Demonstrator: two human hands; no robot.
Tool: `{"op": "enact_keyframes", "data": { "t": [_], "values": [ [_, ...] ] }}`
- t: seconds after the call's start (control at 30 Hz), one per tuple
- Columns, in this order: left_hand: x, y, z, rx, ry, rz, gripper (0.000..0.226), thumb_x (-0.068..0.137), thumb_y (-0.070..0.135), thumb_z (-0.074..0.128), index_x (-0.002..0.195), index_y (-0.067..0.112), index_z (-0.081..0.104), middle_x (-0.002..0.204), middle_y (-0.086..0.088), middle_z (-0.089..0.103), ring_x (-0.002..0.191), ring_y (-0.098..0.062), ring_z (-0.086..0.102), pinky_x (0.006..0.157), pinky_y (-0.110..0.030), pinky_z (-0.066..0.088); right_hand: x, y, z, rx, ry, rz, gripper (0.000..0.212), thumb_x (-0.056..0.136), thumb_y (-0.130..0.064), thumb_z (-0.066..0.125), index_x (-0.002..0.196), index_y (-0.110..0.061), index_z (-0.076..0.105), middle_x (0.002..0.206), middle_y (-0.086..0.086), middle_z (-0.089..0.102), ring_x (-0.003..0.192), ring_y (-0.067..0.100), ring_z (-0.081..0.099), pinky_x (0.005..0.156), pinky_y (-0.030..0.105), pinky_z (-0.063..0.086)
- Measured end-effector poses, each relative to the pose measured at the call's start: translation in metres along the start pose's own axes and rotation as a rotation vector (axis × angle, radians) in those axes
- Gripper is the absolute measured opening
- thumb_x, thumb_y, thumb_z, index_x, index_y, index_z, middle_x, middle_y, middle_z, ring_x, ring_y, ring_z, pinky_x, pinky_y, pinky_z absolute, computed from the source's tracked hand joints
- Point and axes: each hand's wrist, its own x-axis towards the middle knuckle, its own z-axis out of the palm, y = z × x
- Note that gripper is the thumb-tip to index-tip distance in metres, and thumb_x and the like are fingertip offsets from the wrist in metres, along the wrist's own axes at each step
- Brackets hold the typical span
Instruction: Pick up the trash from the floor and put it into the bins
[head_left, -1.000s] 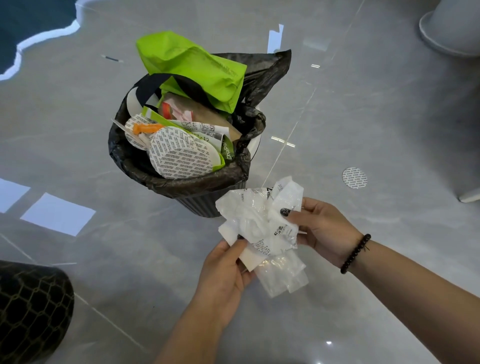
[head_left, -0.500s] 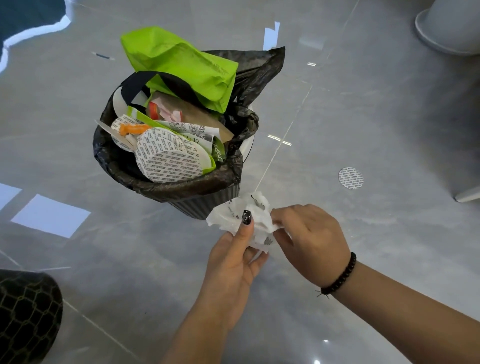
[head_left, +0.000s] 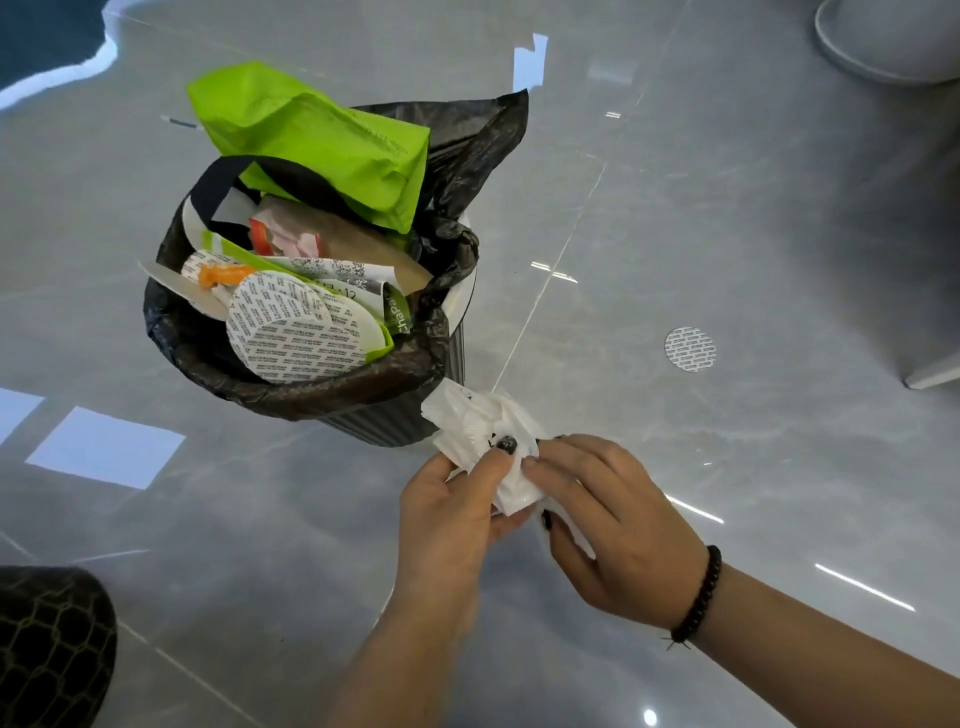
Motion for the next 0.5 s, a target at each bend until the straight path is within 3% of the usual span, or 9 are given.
{"op": "enact_keyframes", "data": {
  "t": [0.07,0.17,0.33,0.4,0.5],
  "values": [
    [0.000,0.000,0.001,0.024,-0.030,0.018,0.026,0.079,0.023,0.071,0.105,0.021,0.070,0.099,-0.003,0.075,0.093,-0.020,0.071,0.079,-0.038,0.058,-0.005,-0.001,0.000,-0.008,-0.020,0.009,0.044,0.077,-0.007,0.061,0.121,0.001,0.060,0.122,0.016,0.060,0.114,0.031,0.053,0.105,0.035,0.039],
    [0.003,0.000,0.003,0.065,-0.031,0.019,0.047,0.063,0.032,0.077,0.108,0.020,0.069,0.099,-0.003,0.075,0.095,-0.020,0.071,0.083,-0.041,0.057,-0.008,0.000,0.004,-0.039,-0.031,-0.022,0.045,0.079,-0.005,0.046,0.122,0.001,0.059,0.126,0.015,0.059,0.116,0.035,0.053,0.102,0.040,0.042],
    [0.018,-0.005,0.002,0.035,0.110,0.011,0.032,0.079,0.011,0.073,0.110,0.015,0.068,0.100,-0.006,0.074,0.093,-0.022,0.071,0.086,-0.043,0.056,-0.006,0.022,0.010,0.048,-0.096,-0.112,0.041,0.085,-0.007,0.032,0.122,-0.006,0.049,0.131,0.013,0.047,0.119,0.033,0.049,0.100,0.038,0.042],
    [0.022,-0.003,0.004,0.008,0.124,0.018,0.029,0.080,0.008,0.072,0.108,0.015,0.068,0.099,-0.004,0.075,0.092,-0.020,0.071,0.087,-0.042,0.056,-0.004,0.037,0.010,0.160,-0.069,-0.029,0.037,0.083,-0.009,0.040,0.119,-0.009,0.047,0.129,0.012,0.042,0.116,0.030,0.049,0.099,0.035,0.042],
    [0.025,-0.001,0.008,-0.006,0.097,0.029,0.031,0.081,0.007,0.072,0.110,0.015,0.067,0.100,-0.002,0.075,0.093,-0.017,0.071,0.087,-0.042,0.056,0.005,0.075,0.013,0.183,0.044,0.284,0.036,0.084,-0.021,0.049,0.119,-0.011,0.045,0.126,0.010,0.037,0.117,0.024,0.043,0.102,0.029,0.036]
  ]
}}
